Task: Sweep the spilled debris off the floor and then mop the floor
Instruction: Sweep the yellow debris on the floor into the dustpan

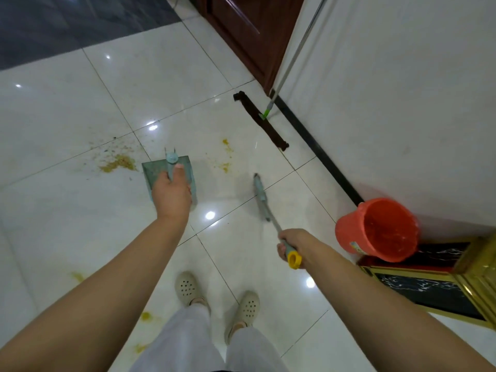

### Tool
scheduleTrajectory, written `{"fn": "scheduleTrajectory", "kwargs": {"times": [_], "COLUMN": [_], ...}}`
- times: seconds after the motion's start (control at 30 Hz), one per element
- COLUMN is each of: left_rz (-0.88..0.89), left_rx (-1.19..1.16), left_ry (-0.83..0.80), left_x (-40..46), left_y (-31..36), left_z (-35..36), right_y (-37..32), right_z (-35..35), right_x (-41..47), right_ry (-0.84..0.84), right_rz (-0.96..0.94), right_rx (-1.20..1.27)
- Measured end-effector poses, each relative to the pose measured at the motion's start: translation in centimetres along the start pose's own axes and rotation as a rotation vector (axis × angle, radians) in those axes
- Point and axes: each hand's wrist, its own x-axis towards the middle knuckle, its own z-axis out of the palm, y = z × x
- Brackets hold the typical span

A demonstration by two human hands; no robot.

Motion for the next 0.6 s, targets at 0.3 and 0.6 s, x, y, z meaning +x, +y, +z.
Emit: {"fn": "scheduleTrajectory", "kwargs": {"times": [0.3,0.6], "left_rz": [0.002,-0.046], "left_rx": [0.020,0.023], "left_ry": [-0.029,0.032], "left_x": [3.3,5.5], "left_y": [-0.4,-0.3], "left_z": [-3.8,-6.9], "right_y": [-3.9,2.2], "right_z": [-0.5,14.3], "right_x": [2.5,-1.6], "right_ry": [0.091,-0.149], "right_rz": [0.004,0.200], "right_rx": [-0.100,-0.046]}}
